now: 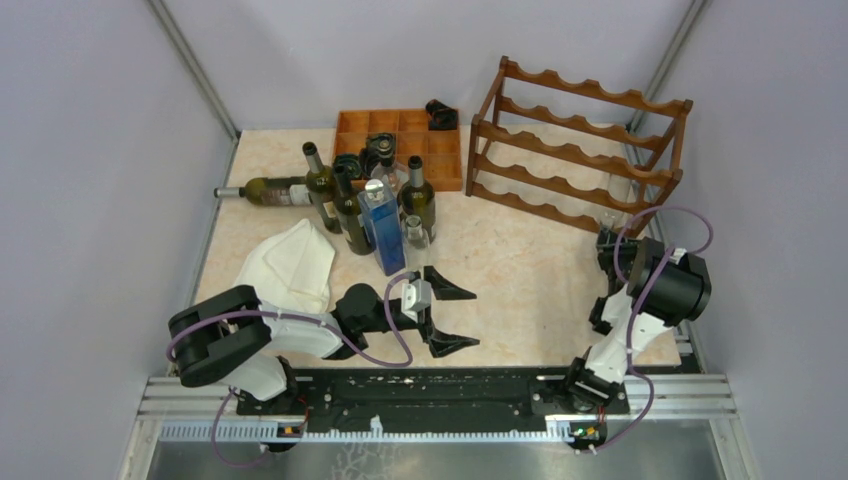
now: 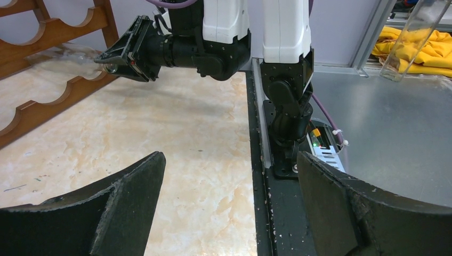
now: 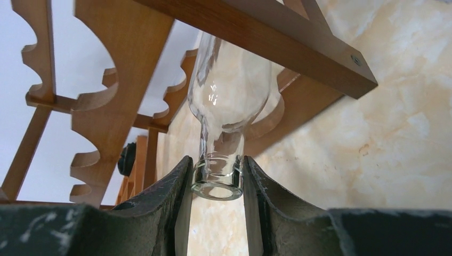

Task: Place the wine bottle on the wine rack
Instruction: Adjust the wine bottle in the wine rack.

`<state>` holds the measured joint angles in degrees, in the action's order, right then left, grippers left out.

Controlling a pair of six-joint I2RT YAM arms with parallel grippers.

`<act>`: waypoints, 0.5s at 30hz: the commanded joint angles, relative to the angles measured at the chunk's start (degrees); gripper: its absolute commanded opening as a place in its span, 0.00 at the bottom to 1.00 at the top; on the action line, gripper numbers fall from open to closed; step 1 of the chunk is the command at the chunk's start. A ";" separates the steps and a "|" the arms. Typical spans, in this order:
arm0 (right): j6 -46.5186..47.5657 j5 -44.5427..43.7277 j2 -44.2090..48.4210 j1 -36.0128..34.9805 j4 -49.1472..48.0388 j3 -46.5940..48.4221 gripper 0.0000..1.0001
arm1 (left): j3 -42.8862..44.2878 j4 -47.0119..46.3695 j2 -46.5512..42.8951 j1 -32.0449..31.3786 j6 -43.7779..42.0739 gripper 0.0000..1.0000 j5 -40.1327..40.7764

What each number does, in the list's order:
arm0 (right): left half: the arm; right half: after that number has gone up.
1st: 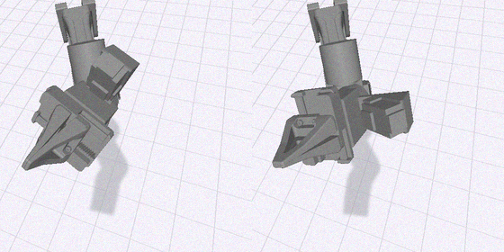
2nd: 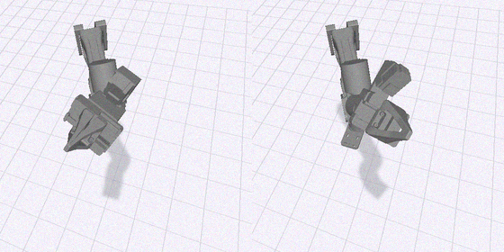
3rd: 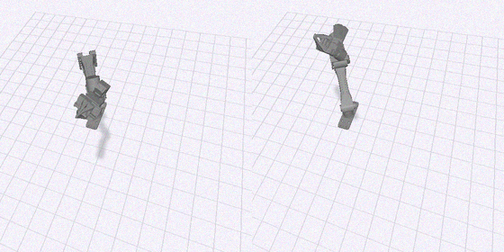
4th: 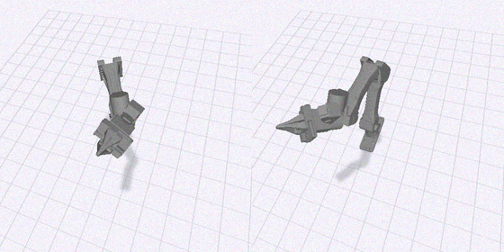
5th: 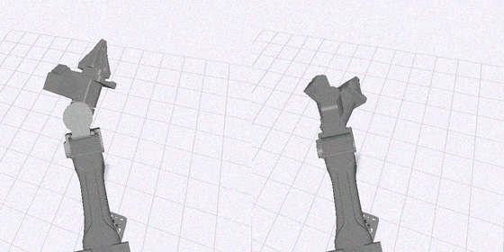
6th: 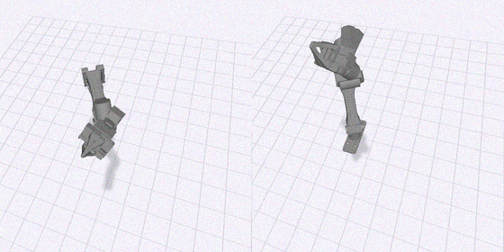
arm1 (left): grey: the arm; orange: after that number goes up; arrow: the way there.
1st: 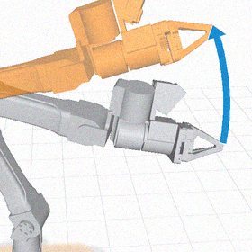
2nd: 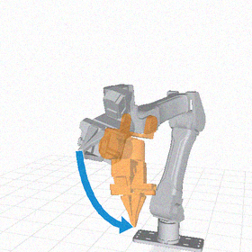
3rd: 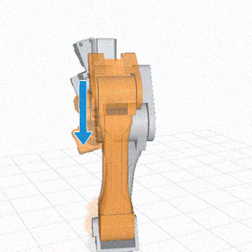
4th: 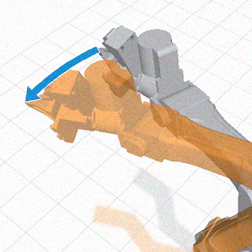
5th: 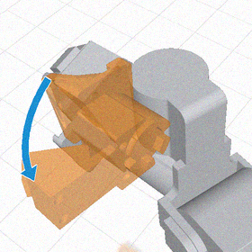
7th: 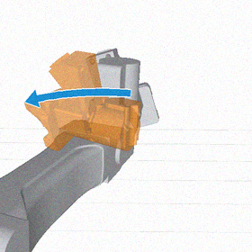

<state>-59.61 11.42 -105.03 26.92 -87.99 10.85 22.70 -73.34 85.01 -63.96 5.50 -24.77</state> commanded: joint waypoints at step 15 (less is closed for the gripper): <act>-2.30 -2.78 6.86 0.07 -10.62 0.24 0.00 | 1.38 -2.26 0.61 0.24 0.00 0.99 -1.81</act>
<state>-60.10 9.98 -102.35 26.89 -87.74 10.87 22.72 -73.34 85.19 -63.96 5.52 -25.10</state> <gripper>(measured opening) 0.343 0.987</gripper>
